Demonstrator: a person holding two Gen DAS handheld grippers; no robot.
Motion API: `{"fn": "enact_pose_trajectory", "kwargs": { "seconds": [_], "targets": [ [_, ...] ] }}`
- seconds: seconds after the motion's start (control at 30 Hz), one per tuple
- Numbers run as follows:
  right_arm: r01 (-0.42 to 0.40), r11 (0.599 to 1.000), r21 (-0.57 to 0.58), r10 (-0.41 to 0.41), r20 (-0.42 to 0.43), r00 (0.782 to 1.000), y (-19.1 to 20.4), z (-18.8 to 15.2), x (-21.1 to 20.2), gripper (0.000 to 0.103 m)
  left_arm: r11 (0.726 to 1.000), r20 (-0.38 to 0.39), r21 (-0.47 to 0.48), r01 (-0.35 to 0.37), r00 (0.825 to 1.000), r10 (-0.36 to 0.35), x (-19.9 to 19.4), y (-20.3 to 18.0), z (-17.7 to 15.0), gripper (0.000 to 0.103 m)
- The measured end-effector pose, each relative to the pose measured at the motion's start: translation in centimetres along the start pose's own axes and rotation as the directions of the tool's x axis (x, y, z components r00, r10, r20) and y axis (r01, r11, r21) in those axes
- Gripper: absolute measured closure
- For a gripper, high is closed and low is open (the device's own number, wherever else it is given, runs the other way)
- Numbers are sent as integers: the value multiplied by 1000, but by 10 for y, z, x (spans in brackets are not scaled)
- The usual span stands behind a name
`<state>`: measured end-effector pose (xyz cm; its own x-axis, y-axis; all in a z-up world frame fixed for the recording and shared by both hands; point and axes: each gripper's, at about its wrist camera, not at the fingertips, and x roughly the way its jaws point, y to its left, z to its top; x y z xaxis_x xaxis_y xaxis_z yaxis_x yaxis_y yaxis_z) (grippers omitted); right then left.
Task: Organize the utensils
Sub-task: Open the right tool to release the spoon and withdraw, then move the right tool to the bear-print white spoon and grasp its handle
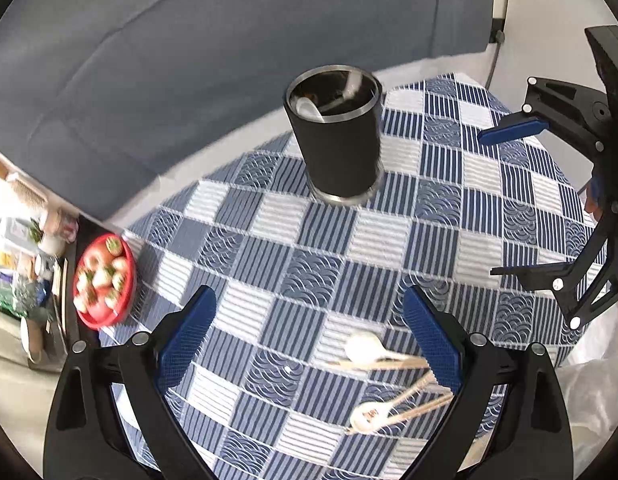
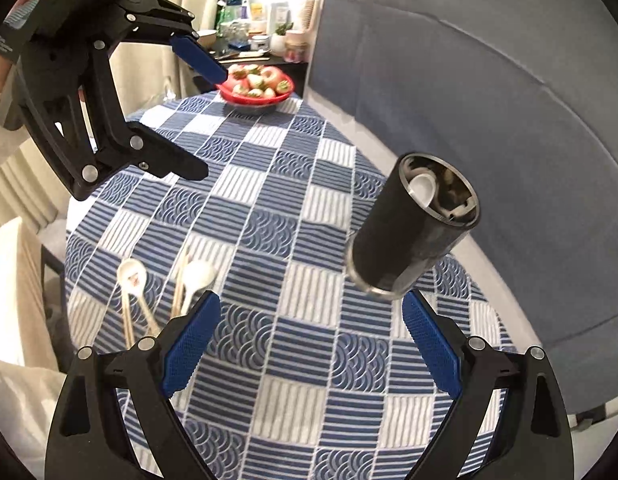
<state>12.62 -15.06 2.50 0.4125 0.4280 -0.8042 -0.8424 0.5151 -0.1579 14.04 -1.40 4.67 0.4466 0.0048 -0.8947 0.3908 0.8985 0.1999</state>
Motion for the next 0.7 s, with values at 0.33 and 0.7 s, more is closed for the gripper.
{"fn": "enact_pose_trajectory", "kwargs": {
  "seconds": [0.33,0.7],
  "targets": [
    [-54,998,-28,53,-43,998,44,-25,-1,15,1000,-45,-8,-4,999,3,9,-22,-50,11],
    [-113,990,-81,106,-90,990,97,-41,13,15,998,-137,-53,23,990,-30,29,-27,-106,11]
  ]
}}
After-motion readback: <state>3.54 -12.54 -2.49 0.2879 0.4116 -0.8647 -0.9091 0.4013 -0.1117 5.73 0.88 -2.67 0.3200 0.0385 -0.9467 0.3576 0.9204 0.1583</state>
